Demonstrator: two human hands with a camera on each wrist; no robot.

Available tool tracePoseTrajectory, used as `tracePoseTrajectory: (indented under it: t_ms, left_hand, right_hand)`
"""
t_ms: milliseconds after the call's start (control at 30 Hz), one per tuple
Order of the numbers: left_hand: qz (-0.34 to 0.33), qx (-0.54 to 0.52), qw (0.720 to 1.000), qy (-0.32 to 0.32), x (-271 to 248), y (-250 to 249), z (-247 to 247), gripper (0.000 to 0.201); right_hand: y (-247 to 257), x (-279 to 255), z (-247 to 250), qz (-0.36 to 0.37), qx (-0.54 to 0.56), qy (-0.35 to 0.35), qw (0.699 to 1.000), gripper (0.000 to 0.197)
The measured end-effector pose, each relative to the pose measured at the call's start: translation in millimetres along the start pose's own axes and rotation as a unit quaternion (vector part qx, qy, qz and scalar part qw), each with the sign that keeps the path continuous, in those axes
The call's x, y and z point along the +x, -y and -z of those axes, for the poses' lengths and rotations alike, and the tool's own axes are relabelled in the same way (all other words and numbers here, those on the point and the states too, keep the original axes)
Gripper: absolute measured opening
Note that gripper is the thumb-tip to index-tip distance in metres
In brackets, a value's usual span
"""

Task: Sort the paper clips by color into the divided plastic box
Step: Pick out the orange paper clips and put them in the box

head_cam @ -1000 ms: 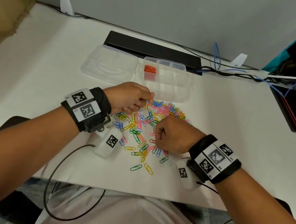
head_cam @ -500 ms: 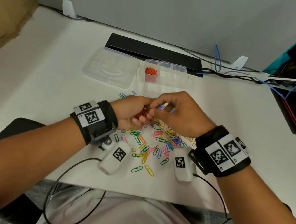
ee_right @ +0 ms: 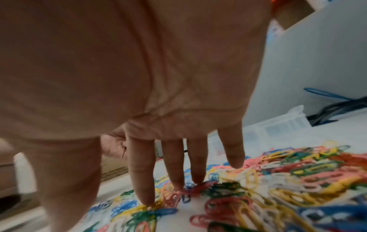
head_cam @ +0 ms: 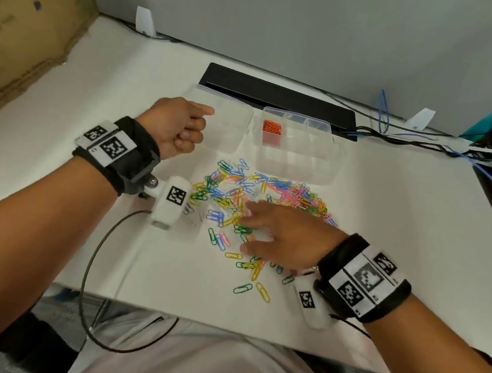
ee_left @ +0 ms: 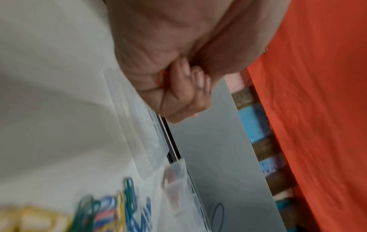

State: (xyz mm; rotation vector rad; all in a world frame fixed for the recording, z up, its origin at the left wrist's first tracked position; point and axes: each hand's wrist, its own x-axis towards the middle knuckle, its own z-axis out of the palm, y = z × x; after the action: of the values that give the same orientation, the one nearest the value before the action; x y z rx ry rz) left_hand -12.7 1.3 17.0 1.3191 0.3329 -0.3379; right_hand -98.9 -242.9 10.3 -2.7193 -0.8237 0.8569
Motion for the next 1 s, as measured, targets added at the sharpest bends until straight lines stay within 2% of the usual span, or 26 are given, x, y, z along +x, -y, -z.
tracePoseTrajectory:
  t_ms: [133, 233, 300, 433, 533, 633, 767, 833, 900, 933, 1000]
  left_hand:
    - [-0.01, -0.003, 1.0, -0.02, -1.3, -5.7, 23.5, 0.021]
    - [-0.01, 0.002, 0.999, -0.031, -6.7, -6.4, 32.3, 0.018]
    - [-0.01, 0.014, 0.999, -0.044, -11.3, -5.1, 32.8, 0.019]
    - [-0.013, -0.002, 0.997, -0.069, -15.5, -1.2, 25.4, 0.019]
    - [-0.011, -0.025, 0.997, -0.072, -14.8, 2.7, 13.2, 0.021]
    - [-0.003, -0.013, 0.999, -0.036, -14.1, 8.7, -5.5, 0.015]
    - [0.021, 0.061, 0.993, 0.098, -15.3, 14.0, -35.9, 0.014]
    - [0.025, 0.139, 0.981, 0.136, -16.1, 15.5, -57.3, 0.018]
    - [0.002, 0.267, 0.953, 0.145, -14.8, 18.7, -80.7, 0.017]
    - [-0.02, 0.353, 0.924, 0.147, -12.2, 20.5, -90.6, 0.017]
    - [-0.067, 0.497, 0.848, 0.169, -5.7, 25.6, -106.5, 0.02]
  right_hand:
    - [14.5, 5.8, 8.0, 0.017, -0.024, -0.07, 0.997, 0.047]
    - [23.0, 15.6, 10.1, 0.021, -0.053, -0.018, 0.998, 0.057]
    - [23.7, 19.5, 8.2, 0.025, -0.044, 0.0, 0.999, 0.055]
    - [5.1, 13.7, 13.0, 0.031, 0.088, -0.142, 0.986, 0.042]
    - [-21.6, 2.0, 24.1, -0.032, 0.156, -0.211, 0.964, 0.033]
    - [-53.1, -8.7, 34.7, -0.092, 0.175, -0.237, 0.951, 0.015]
    - [-85.3, -16.1, 56.4, -0.135, 0.248, -0.293, 0.914, 0.012]
    - [-90.8, -15.5, 62.2, -0.149, 0.252, -0.289, 0.911, 0.01]
    - [-90.4, -10.0, 60.5, -0.147, 0.241, -0.27, 0.921, 0.011]
    - [-87.6, -6.1, 58.1, -0.139, 0.236, -0.259, 0.926, 0.012]
    - [-79.1, 2.9, 51.6, -0.121, 0.224, -0.238, 0.937, 0.014]
